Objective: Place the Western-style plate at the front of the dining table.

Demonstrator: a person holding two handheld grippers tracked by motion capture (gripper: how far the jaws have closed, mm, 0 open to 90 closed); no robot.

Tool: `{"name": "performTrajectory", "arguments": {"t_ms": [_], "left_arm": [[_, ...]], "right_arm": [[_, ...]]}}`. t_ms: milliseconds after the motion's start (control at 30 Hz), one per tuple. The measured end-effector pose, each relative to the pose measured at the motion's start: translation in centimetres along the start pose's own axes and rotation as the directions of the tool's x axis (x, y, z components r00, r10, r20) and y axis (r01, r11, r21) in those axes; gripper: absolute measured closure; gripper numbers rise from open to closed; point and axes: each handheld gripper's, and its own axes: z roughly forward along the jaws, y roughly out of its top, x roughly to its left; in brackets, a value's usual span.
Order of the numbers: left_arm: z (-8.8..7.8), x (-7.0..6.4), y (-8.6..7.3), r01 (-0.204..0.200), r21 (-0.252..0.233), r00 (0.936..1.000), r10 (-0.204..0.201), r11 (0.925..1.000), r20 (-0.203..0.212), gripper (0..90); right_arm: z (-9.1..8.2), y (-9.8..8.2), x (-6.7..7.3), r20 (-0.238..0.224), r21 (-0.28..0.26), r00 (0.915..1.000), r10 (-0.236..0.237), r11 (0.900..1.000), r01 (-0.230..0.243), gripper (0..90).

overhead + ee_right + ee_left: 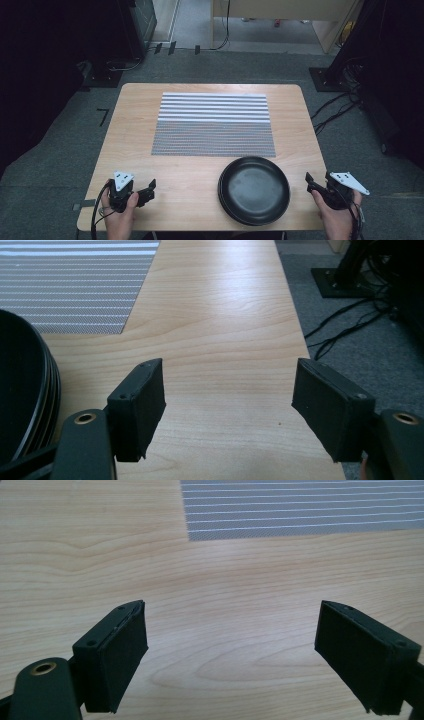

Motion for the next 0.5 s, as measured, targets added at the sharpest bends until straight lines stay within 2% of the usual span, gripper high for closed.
{"name": "performTrajectory", "arguments": {"t_ms": [100, 500], "left_arm": [[0.2, -1.2, 0.4, -0.018, 0.001, 0.9994, 0.018, 0.9998, 0.031, 13.3], [1.0, -4.3, 1.6, -0.05, -0.006, 0.9935, 0.05, 0.9988, 0.102, 13.3]], "right_arm": [[-0.3, 0.3, 0.1, 0.013, -0.015, 0.9997, 0.021, 1.0, -0.021, 28.8], [-0.8, 0.4, 0.8, -0.013, -0.032, 0.9998, 0.014, 0.999, -0.014, 32.0]]}}
